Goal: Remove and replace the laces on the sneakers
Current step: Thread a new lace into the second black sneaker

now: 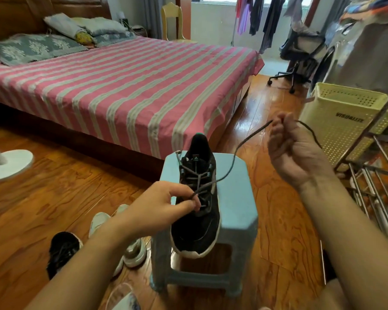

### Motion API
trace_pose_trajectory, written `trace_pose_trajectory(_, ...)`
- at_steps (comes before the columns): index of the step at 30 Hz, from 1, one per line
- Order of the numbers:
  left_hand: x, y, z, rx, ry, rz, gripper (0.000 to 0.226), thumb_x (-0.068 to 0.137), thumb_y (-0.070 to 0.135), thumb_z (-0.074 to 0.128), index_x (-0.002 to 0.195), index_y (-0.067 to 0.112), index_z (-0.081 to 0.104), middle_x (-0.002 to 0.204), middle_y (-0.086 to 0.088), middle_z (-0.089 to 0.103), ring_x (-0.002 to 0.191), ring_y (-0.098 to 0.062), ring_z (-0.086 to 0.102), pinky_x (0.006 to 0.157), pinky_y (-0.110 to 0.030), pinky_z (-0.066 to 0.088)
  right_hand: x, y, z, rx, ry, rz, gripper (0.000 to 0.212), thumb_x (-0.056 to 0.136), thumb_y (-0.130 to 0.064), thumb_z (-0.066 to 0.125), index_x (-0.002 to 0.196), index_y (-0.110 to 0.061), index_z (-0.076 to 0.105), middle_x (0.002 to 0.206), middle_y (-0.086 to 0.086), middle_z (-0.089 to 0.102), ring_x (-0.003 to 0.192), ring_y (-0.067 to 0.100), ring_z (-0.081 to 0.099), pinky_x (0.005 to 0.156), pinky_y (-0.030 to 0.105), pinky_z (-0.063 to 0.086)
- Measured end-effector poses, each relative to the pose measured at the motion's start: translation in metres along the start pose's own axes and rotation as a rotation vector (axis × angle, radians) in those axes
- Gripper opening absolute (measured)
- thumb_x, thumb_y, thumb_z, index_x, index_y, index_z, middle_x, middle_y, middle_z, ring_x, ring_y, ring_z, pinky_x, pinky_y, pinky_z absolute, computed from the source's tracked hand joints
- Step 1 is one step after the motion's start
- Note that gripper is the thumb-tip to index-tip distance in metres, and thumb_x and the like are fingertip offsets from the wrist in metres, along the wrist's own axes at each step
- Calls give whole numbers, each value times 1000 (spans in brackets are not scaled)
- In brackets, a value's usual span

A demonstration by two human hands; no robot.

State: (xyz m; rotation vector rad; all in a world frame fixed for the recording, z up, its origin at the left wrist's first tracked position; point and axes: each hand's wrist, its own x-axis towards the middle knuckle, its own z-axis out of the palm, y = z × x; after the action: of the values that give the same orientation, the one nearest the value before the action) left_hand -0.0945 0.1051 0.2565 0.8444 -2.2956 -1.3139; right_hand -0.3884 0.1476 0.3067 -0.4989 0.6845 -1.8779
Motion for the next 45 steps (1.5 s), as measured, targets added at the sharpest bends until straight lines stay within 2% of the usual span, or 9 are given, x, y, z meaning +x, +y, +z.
trace_pose_trajectory(3, 5, 5, 5, -34, 197, 62, 14, 97, 25, 67, 93, 21, 79, 91, 6, 74, 92, -8, 70, 79, -24, 57, 2, 16, 6, -182, 71, 11, 22, 96, -33, 59, 88, -13, 66, 66, -5, 52, 52, 3, 46, 49, 15, 41)
trace_pose_trajectory(6, 20, 6, -3, -496, 560, 8, 15, 97, 23, 66, 92, 19, 79, 76, -1, 67, 70, -13, 65, 65, -28, 56, 0, 25, 11, -155, 77, 76, 26, 99, -31, 56, 91, -10, 70, 72, -1, 60, 60, 5, 57, 54, 16, 50)
trace_pose_trajectory(10, 31, 6, -18, -849, 729, 1, 15, 102, 14, 59, 91, 12, 69, 66, -3, 61, 69, -20, 68, 72, -36, 60, 5, 33, 14, -138, 88, 48, 30, 102, -30, 53, 86, -10, 67, 82, 4, 66, 79, 15, 67, 76, 27, 57)
trace_pose_trajectory(14, 35, -11, -28, -746, 667, -136, 14, 101, 10, 59, 111, 14, 69, 79, -4, 69, 73, -21, 68, 77, -40, 57, 20, 33, 5, -226, 113, -13, 23, 108, -14, 39, 108, -8, 61, 72, 0, 63, 53, 7, 54, 52, 21, 48)
trace_pose_trajectory(17, 34, -31, -26, -423, 575, -307, 29, 99, 0, 56, 121, 14, 69, 95, -6, 73, 78, -17, 69, 79, -39, 59, 25, 34, -2, -887, 85, -114, 28, 109, -24, 40, 107, -16, 67, 56, -9, 44, 43, 7, 30, 43, 24, 25)
trace_pose_trajectory(21, 32, -39, -14, -282, 504, -315, 12, 95, 6, 69, 99, 15, 73, 89, -8, 75, 77, -16, 72, 74, -34, 58, 11, 52, 14, -1682, -199, -280, 26, 104, -24, 51, 97, -23, 76, 61, -20, 60, 52, -3, 51, 49, 11, 32)
trace_pose_trajectory(29, 48, -39, -3, -381, 518, -224, 19, 84, -1, 77, 87, 17, 73, 79, -5, 73, 72, -14, 68, 70, -29, 56, -33, 128, 29, -1801, -251, -254, 13, 96, -36, 63, 89, -27, 70, 82, -3, 70, 80, 18, 64, 70, 36, 50)
trace_pose_trajectory(41, 50, -40, -1, -373, 499, -194, 18, 84, -4, 77, 89, 12, 71, 78, -4, 70, 67, -6, 66, 67, -23, 54, -32, 130, 35, -1713, -104, -657, 9, 92, -24, 71, 96, -19, 78, 85, -5, 60, 73, 13, 57, 66, 33, 50)
trace_pose_trajectory(45, 52, -40, 0, -311, 495, -164, 18, 83, -3, 78, 88, 12, 71, 74, 0, 69, 64, -3, 64, 65, -19, 52, -32, 146, 36, -1799, -180, -541, 11, 92, -20, 69, 99, -20, 77, 88, -3, 64, 78, 19, 61, 69, 29, 48)
